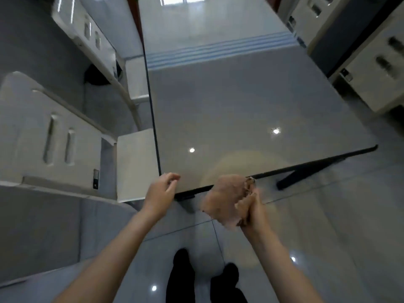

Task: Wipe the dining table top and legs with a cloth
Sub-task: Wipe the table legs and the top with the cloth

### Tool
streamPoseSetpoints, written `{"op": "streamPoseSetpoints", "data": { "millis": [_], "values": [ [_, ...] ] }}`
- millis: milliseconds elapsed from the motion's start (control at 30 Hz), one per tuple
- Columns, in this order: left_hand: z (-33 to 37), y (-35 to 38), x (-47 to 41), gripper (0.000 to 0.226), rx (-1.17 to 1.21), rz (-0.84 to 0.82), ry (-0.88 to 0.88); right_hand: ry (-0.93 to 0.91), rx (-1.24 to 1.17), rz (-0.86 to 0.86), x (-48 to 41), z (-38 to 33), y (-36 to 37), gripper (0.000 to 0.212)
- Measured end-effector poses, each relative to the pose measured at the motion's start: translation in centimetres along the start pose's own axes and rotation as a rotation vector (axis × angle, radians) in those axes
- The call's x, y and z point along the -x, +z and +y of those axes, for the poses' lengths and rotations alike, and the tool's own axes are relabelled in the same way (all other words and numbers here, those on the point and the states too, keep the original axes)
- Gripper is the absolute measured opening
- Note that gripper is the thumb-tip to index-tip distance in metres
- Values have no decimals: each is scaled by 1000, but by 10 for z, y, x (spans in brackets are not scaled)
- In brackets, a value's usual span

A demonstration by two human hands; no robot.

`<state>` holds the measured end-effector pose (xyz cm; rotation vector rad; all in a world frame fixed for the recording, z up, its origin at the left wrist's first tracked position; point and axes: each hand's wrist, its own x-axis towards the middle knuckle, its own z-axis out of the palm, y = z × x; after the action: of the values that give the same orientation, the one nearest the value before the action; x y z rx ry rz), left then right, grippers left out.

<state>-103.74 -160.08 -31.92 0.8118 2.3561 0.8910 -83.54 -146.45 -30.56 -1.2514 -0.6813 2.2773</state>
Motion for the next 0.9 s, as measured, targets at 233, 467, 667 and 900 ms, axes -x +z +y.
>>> {"op": "streamPoseSetpoints", "data": {
  "millis": [233, 467, 667, 900],
  "values": [
    [-21, -1, 122, 22, 317, 130, -152, 18, -14, 39, 42, 3, -48, 59],
    [-132, 75, 68, 21, 517, 109, -359, 70, -52, 95, -37, 90, -80, 55],
    [-191, 135, -33, 31, 690, 123, -214, -25, 46, 75, -145, 191, -60, 50],
    [-208, 173, -91, 35, 940, 65, -39, -274, -66, -44, -223, 278, -12, 40]
  ]
}}
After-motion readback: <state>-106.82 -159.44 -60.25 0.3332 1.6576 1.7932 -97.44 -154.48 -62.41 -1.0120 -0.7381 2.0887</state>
